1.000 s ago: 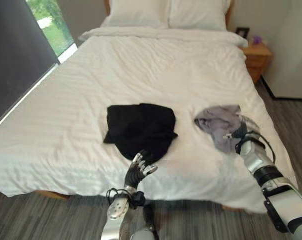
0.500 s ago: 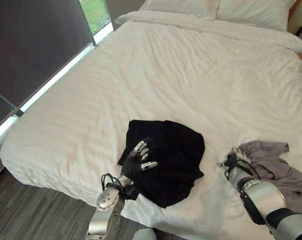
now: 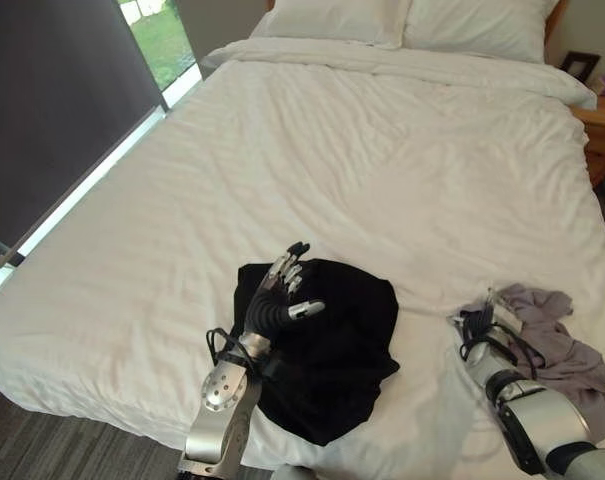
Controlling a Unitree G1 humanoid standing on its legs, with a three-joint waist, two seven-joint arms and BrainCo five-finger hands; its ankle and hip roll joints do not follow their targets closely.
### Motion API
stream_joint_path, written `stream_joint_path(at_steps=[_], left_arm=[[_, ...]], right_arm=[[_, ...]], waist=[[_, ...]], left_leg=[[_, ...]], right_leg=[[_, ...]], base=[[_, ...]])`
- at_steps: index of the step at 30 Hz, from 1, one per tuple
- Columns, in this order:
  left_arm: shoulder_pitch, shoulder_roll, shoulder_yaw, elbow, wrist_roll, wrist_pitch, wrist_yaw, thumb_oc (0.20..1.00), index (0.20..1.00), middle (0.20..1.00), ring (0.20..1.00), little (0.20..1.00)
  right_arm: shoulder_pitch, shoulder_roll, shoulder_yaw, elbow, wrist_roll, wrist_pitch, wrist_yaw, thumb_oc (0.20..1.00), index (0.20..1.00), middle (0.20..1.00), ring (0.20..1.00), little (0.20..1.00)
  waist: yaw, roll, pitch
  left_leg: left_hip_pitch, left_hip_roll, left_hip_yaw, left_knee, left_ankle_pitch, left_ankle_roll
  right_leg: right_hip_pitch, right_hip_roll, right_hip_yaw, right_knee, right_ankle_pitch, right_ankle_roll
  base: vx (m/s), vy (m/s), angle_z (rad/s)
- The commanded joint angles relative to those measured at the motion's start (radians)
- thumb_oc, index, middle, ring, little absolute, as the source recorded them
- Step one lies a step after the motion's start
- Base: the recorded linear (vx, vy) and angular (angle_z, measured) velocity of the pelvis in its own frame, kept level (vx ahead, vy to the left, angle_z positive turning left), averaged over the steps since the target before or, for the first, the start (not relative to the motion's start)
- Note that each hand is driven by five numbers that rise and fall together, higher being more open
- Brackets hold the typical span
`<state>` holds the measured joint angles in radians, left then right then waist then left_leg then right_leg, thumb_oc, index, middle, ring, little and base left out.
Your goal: Pick up bed clothes into laundry basket.
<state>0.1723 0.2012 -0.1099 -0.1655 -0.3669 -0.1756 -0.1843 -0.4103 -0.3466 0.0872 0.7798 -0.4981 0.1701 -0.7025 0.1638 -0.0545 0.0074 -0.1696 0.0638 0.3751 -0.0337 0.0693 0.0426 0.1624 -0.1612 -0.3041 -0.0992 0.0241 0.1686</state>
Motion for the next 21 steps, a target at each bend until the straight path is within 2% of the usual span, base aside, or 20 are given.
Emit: stream_joint_path(at_steps=[1, 3, 6, 12, 16, 21], left_arm=[[0.021, -0.039, 0.041, -0.078, 0.034, -0.079, 0.036, 1.000, 1.000, 1.000, 1.000, 1.000], [0.024, -0.041, 0.035, -0.070, 0.021, -0.074, 0.039, 1.000, 1.000, 1.000, 1.000, 1.000], [0.021, -0.047, 0.018, -0.052, 0.007, -0.073, 0.043, 1.000, 1.000, 1.000, 1.000, 1.000], [0.032, -0.051, -0.012, -0.042, 0.012, -0.088, 0.044, 1.000, 1.000, 1.000, 1.000, 1.000], [0.045, -0.052, -0.024, -0.032, 0.015, -0.101, 0.044, 1.000, 1.000, 1.000, 1.000, 1.000], [0.057, -0.039, -0.040, -0.034, -0.004, -0.113, 0.036, 1.000, 1.000, 1.000, 1.000, 1.000]], right_arm=[[0.114, -0.235, -0.115, -0.345, -0.093, 0.085, 0.117, 1.000, 1.000, 1.000, 1.000, 1.000], [0.218, -0.231, -0.188, -0.526, -0.120, 0.096, 0.182, 1.000, 1.000, 1.000, 1.000, 1.000], [0.270, -0.208, -0.217, -0.590, -0.130, 0.090, 0.224, 1.000, 1.000, 1.000, 1.000, 1.000], [0.262, -0.159, -0.160, -0.468, -0.132, 0.067, 0.229, 1.000, 1.000, 1.000, 1.000, 1.000], [0.189, -0.139, -0.098, -0.355, -0.136, 0.055, 0.207, 1.000, 1.000, 1.000, 1.000, 1.000], [0.034, -0.088, 0.012, -0.117, -0.130, 0.048, 0.174, 1.000, 1.000, 1.000, 1.000, 1.000]], waist=[[-0.041, 0.036, 0.016], [-0.047, 0.038, 0.012], [-0.054, 0.040, 0.005], [-0.058, 0.052, 0.009], [-0.052, 0.066, 0.018], [-0.031, 0.087, 0.038]], left_leg=[[0.009, 0.102, -0.038, -0.054, 0.109, -0.141], [0.019, 0.102, -0.036, -0.054, 0.101, -0.143], [0.035, 0.100, -0.033, -0.054, 0.089, -0.145], [0.054, 0.098, -0.017, -0.054, 0.084, -0.146], [0.053, 0.097, -0.004, -0.054, 0.086, -0.147], [0.023, 0.097, -0.008, -0.054, 0.105, -0.152]], right_leg=[[-0.030, -0.008, -0.007, 0.012, -0.107, -0.025], [-0.024, -0.013, -0.008, 0.012, -0.111, -0.023], [-0.008, -0.018, -0.012, 0.012, -0.119, -0.021], [-0.009, -0.028, -0.012, 0.012, -0.111, -0.014], [-0.027, -0.038, -0.012, 0.012, -0.097, -0.012], [-0.052, -0.041, -0.023, 0.012, -0.076, -0.011]], base=[[0.01, 0.007, -0.24], [-0.02, 0.006, -0.46], [0.01, -0.003, -0.35], [-0.01, 0.003, -0.07], [-0.03, -0.013, -0.08], [-0.06, -0.036, 0.04]])
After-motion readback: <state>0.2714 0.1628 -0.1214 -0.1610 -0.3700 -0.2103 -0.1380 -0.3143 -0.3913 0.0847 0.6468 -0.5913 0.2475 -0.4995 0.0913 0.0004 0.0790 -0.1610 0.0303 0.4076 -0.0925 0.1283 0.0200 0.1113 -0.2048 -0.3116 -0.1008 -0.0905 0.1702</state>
